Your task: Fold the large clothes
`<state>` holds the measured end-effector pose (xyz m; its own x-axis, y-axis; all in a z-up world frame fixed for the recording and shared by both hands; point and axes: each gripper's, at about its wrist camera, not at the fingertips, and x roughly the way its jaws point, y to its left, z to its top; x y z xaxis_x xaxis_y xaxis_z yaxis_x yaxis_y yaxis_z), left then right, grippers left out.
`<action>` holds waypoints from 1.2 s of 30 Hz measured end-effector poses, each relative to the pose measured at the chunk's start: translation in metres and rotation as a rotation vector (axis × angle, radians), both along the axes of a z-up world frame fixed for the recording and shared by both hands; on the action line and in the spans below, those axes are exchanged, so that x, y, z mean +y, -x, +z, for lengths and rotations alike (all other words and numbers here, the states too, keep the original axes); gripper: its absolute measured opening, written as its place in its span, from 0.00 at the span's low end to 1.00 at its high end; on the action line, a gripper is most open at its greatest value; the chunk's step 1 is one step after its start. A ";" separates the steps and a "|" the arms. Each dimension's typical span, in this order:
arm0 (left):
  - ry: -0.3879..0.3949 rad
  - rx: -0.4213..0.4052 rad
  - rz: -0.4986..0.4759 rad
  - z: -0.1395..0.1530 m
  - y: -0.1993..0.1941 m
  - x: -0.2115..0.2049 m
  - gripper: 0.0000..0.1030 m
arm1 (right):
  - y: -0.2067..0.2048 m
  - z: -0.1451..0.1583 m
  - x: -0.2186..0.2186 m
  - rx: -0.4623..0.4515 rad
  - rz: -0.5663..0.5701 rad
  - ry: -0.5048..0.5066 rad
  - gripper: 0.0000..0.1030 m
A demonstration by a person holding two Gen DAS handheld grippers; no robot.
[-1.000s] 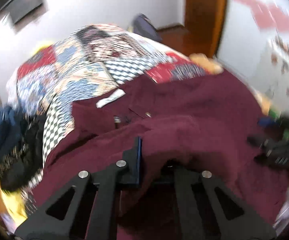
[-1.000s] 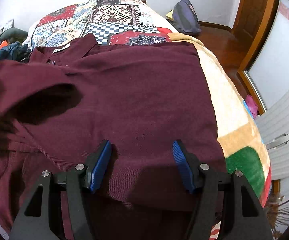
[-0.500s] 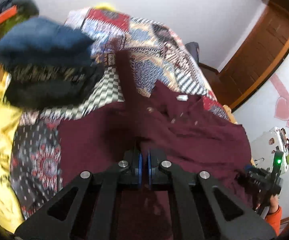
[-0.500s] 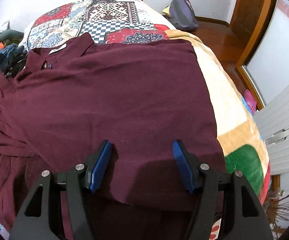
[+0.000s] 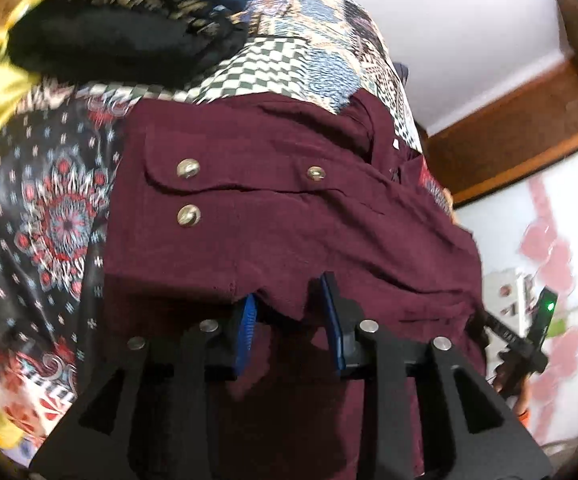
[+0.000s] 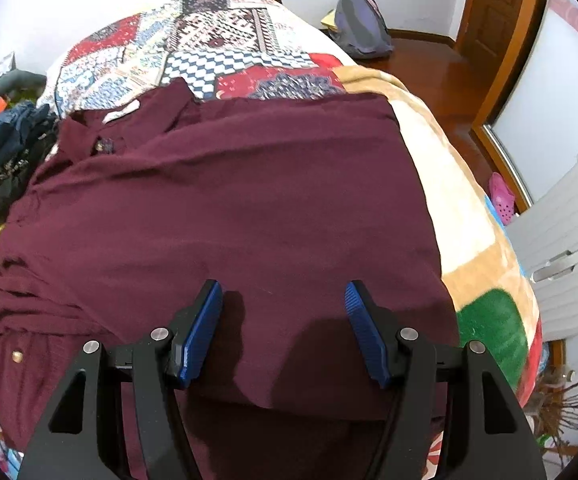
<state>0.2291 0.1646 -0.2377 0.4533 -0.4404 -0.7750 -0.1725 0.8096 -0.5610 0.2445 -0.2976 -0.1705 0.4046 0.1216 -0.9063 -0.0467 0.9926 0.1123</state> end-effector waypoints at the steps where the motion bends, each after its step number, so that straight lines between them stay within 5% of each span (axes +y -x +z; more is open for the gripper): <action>1: 0.027 -0.003 0.030 -0.004 0.003 0.005 0.30 | 0.000 0.003 0.002 -0.008 0.005 -0.001 0.58; 5: 0.024 0.004 0.136 -0.009 0.012 0.023 0.38 | -0.003 0.013 0.013 -0.038 0.028 -0.005 0.58; 8: 0.101 -0.002 0.202 -0.017 0.016 0.038 0.42 | -0.006 0.014 0.018 -0.042 0.041 -0.011 0.58; 14: 0.080 0.036 0.183 -0.024 0.005 0.032 0.40 | -0.008 0.009 0.025 -0.028 0.045 -0.015 0.58; 17: 0.008 0.010 0.185 -0.012 0.001 0.024 0.19 | -0.007 0.010 0.026 -0.024 0.046 -0.019 0.58; 23: -0.283 -0.203 0.134 0.058 0.006 -0.009 0.12 | -0.011 0.023 0.021 -0.047 0.040 0.004 0.58; 29: -0.410 -0.400 0.104 0.129 0.028 -0.023 0.11 | -0.016 0.043 0.016 -0.103 0.039 0.007 0.58; 32: -0.424 -0.410 0.111 0.134 0.034 -0.018 0.11 | -0.019 0.042 0.019 -0.108 0.046 0.011 0.61; 36: -0.486 -0.312 0.083 0.103 0.032 -0.016 0.11 | -0.022 0.020 0.026 -0.050 0.072 0.017 0.61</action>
<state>0.1969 0.1490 -0.1346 0.7104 -0.0206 -0.7035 -0.1328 0.9777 -0.1627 0.2664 -0.2714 -0.1504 0.4403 0.1370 -0.8873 -0.1233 0.9882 0.0914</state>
